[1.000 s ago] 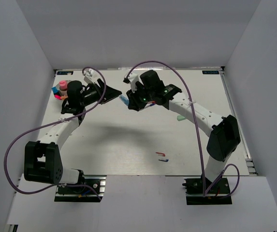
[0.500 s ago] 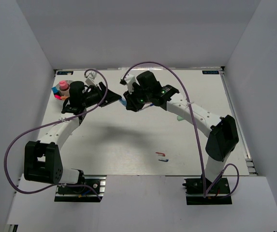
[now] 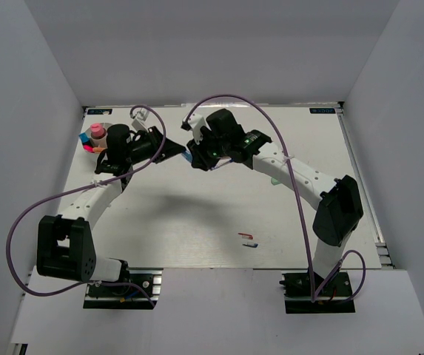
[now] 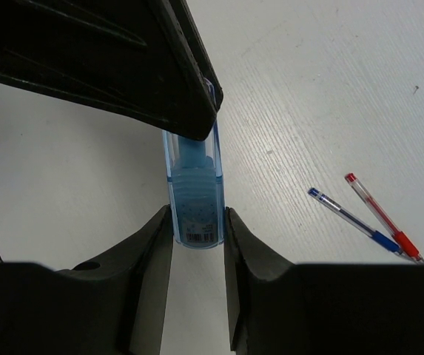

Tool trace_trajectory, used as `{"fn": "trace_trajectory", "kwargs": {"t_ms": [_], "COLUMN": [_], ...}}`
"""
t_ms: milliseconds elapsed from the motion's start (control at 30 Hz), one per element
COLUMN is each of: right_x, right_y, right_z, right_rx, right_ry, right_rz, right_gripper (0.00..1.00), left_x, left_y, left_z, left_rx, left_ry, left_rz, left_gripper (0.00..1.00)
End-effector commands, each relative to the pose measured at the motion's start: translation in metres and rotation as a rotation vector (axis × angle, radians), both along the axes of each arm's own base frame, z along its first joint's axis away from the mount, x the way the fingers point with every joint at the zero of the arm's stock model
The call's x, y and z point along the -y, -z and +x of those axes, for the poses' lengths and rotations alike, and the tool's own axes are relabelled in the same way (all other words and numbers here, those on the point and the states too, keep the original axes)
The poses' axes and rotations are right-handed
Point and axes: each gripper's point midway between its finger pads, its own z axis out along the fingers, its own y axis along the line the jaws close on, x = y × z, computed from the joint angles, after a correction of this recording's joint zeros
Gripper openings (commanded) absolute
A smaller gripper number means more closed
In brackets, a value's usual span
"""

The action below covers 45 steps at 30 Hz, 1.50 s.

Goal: Sort the stationery into containers
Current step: Pass the stationery from the right arm to the left, then place the stationery into the container

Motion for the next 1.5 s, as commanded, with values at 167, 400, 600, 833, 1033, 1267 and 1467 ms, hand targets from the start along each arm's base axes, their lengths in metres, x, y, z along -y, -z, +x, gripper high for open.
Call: {"fn": "trace_trajectory", "kwargs": {"t_ms": [167,400,600,833,1033,1267,1467], "right_x": [-0.002,0.037,0.085,0.12,0.141,0.157,0.164], "right_y": [-0.032,-0.028,-0.006,0.007,0.014,0.022,0.024], "right_z": [0.012,0.022,0.04,0.046,0.051,0.056,0.059], "right_rx": [0.062,0.009,-0.056,-0.063,-0.077,-0.104,-0.114], "right_ry": [0.042,0.124,0.217,0.286,0.335,0.367,0.379], "right_rz": [0.062,0.073,0.038,0.004,-0.006,-0.021,-0.034], "right_gripper": [0.65,0.83,0.8,0.79,0.78,0.77,0.76], "left_x": [-0.008,-0.079,-0.184,-0.265,-0.289,-0.295,-0.297], "left_y": [-0.015,-0.04,-0.056,-0.055,-0.047,-0.015,0.005], "left_z": [0.014,0.078,0.131,0.182,0.215,0.223,0.22], "left_rx": [0.042,0.187,0.217,0.256,0.26,0.199,0.156], "left_ry": [-0.029,-0.316,-0.636,-0.795,-0.815,-0.792,-0.761], "left_rz": [0.015,0.352,0.661,0.885,0.924,0.974,1.016], "left_gripper": [0.0,0.0,0.0,0.0,0.0,0.0,0.0]}}
